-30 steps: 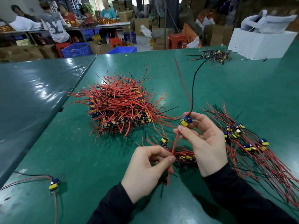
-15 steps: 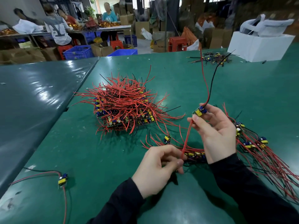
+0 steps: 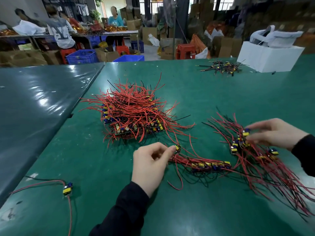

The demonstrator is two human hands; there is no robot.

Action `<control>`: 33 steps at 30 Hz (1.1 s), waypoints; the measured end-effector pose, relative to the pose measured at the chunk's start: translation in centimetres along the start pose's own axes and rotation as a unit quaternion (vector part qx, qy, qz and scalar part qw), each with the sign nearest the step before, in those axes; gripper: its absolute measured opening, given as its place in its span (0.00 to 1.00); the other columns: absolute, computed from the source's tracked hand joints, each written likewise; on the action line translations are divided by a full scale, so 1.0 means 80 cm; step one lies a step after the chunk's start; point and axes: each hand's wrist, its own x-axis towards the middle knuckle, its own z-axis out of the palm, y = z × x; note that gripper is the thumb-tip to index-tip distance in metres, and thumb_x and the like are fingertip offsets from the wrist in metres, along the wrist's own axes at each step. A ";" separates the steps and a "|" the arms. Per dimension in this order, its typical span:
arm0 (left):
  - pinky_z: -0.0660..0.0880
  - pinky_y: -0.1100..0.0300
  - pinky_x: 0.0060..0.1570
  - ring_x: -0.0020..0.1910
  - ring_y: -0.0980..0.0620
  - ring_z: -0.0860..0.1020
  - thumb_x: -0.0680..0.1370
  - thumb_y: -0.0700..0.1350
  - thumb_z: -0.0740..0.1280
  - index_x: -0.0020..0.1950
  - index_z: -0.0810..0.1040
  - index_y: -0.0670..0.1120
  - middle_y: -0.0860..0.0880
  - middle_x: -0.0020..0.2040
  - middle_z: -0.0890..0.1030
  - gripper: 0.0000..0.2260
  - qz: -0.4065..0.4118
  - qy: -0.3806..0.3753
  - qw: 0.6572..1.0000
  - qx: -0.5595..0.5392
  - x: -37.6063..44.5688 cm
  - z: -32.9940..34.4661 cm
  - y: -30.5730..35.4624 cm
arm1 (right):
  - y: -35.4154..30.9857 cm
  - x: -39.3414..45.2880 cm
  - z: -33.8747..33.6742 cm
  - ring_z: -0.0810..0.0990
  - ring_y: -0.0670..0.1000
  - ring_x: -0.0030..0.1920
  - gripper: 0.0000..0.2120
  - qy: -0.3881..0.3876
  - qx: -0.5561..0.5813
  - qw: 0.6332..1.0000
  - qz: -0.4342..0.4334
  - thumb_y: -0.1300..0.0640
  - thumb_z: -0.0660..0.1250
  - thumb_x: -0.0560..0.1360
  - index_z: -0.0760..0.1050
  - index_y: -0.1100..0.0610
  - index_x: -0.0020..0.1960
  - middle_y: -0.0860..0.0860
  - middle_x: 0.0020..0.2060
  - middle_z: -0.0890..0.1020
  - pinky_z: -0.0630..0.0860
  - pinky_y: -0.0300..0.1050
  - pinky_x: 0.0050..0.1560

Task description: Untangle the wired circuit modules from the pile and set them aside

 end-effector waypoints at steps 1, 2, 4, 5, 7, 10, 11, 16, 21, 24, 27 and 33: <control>0.63 0.61 0.28 0.25 0.57 0.65 0.72 0.50 0.73 0.28 0.76 0.45 0.53 0.22 0.69 0.16 0.004 0.018 1.000 0.009 0.001 -0.002 -0.003 | 0.004 0.003 -0.003 0.79 0.51 0.37 0.15 -0.007 -0.084 0.996 -0.007 0.64 0.74 0.69 0.80 0.60 0.56 0.55 0.34 0.82 0.70 0.41 0.40; 0.63 0.59 0.28 0.25 0.56 0.64 0.72 0.53 0.72 0.27 0.73 0.45 0.52 0.22 0.67 0.19 0.011 0.030 0.999 0.024 0.002 -0.003 -0.004 | 0.005 0.004 -0.004 0.79 0.52 0.40 0.18 -0.013 -0.155 0.988 -0.016 0.61 0.75 0.69 0.79 0.60 0.58 0.55 0.36 0.82 0.70 0.43 0.43; 0.65 0.56 0.29 0.25 0.54 0.64 0.74 0.53 0.68 0.27 0.71 0.45 0.47 0.23 0.68 0.19 0.027 0.043 0.997 0.054 0.001 -0.002 -0.005 | -0.003 0.002 -0.002 0.78 0.53 0.44 0.24 0.013 -0.288 0.956 -0.043 0.52 0.74 0.69 0.75 0.56 0.64 0.53 0.40 0.81 0.69 0.45 0.45; 0.68 0.54 0.31 0.26 0.52 0.67 0.76 0.51 0.67 0.29 0.73 0.44 0.45 0.25 0.70 0.18 0.028 0.047 0.997 0.062 0.001 0.000 -0.007 | -0.011 0.000 0.000 0.79 0.54 0.46 0.26 0.056 -0.326 0.941 -0.070 0.49 0.74 0.69 0.74 0.54 0.65 0.54 0.43 0.81 0.69 0.44 0.47; 0.73 0.54 0.35 0.30 0.48 0.74 0.77 0.43 0.68 0.36 0.78 0.47 0.48 0.28 0.76 0.09 0.021 0.056 0.996 0.062 0.001 0.000 -0.009 | -0.035 -0.013 0.011 0.79 0.56 0.47 0.18 0.137 -0.286 0.933 -0.169 0.49 0.74 0.69 0.79 0.51 0.58 0.54 0.45 0.80 0.70 0.44 0.47; 0.69 0.71 0.34 0.31 0.57 0.75 0.74 0.39 0.71 0.38 0.80 0.52 0.56 0.31 0.79 0.09 0.016 0.068 0.995 0.065 0.001 -0.002 -0.007 | -0.081 -0.033 0.055 0.80 0.49 0.43 0.04 0.104 -0.172 0.936 -0.288 0.49 0.73 0.69 0.83 0.47 0.43 0.47 0.39 0.82 0.67 0.39 0.42; 0.67 0.73 0.33 0.31 0.59 0.74 0.73 0.40 0.72 0.36 0.80 0.51 0.57 0.30 0.78 0.08 0.018 0.066 0.995 0.068 0.001 -0.003 -0.006 | -0.091 -0.036 0.076 0.80 0.47 0.44 0.05 0.071 -0.156 0.939 -0.298 0.47 0.72 0.68 0.83 0.47 0.42 0.45 0.40 0.83 0.68 0.37 0.42; 0.68 0.63 0.32 0.28 0.54 0.71 0.76 0.49 0.69 0.31 0.76 0.44 0.48 0.27 0.76 0.15 0.041 0.063 0.995 0.061 -0.001 -0.004 -0.002 | -0.105 -0.022 0.157 0.75 0.54 0.57 0.23 0.005 -0.232 0.938 -0.256 0.33 0.68 0.65 0.81 0.48 0.52 0.52 0.52 0.79 0.71 0.47 0.60; 0.66 0.72 0.34 0.32 0.61 0.73 0.75 0.46 0.66 0.40 0.80 0.49 0.56 0.33 0.78 0.05 0.068 0.081 0.990 0.095 -0.001 -0.006 0.001 | -0.101 -0.014 0.163 0.78 0.52 0.51 0.10 0.086 -0.086 0.934 -0.336 0.45 0.74 0.67 0.83 0.50 0.43 0.50 0.45 0.81 0.71 0.46 0.56; 0.68 0.68 0.37 0.38 0.59 0.75 0.74 0.46 0.67 0.44 0.80 0.51 0.56 0.40 0.79 0.03 0.075 0.092 0.989 0.086 -0.002 -0.005 0.003 | -0.102 -0.016 0.156 0.77 0.49 0.43 0.03 0.124 0.132 0.925 -0.335 0.50 0.75 0.66 0.82 0.47 0.37 0.51 0.41 0.81 0.71 0.45 0.47; 0.70 0.66 0.34 0.40 0.57 0.76 0.76 0.45 0.66 0.47 0.80 0.51 0.55 0.42 0.79 0.03 0.047 0.092 0.994 0.045 -0.002 -0.004 0.007 | -0.105 -0.027 0.152 0.73 0.46 0.31 0.08 -0.046 0.458 0.851 -0.254 0.49 0.74 0.62 0.84 0.53 0.37 0.51 0.34 0.81 0.70 0.37 0.30; 0.77 0.61 0.43 0.47 0.47 0.83 0.76 0.50 0.65 0.52 0.82 0.46 0.46 0.48 0.85 0.11 -0.107 -0.020 0.962 -0.252 0.004 -0.011 0.023 | -0.100 -0.042 0.162 0.76 0.43 0.27 0.08 -0.079 0.552 0.816 -0.152 0.55 0.70 0.62 0.82 0.58 0.38 0.50 0.31 0.81 0.72 0.31 0.28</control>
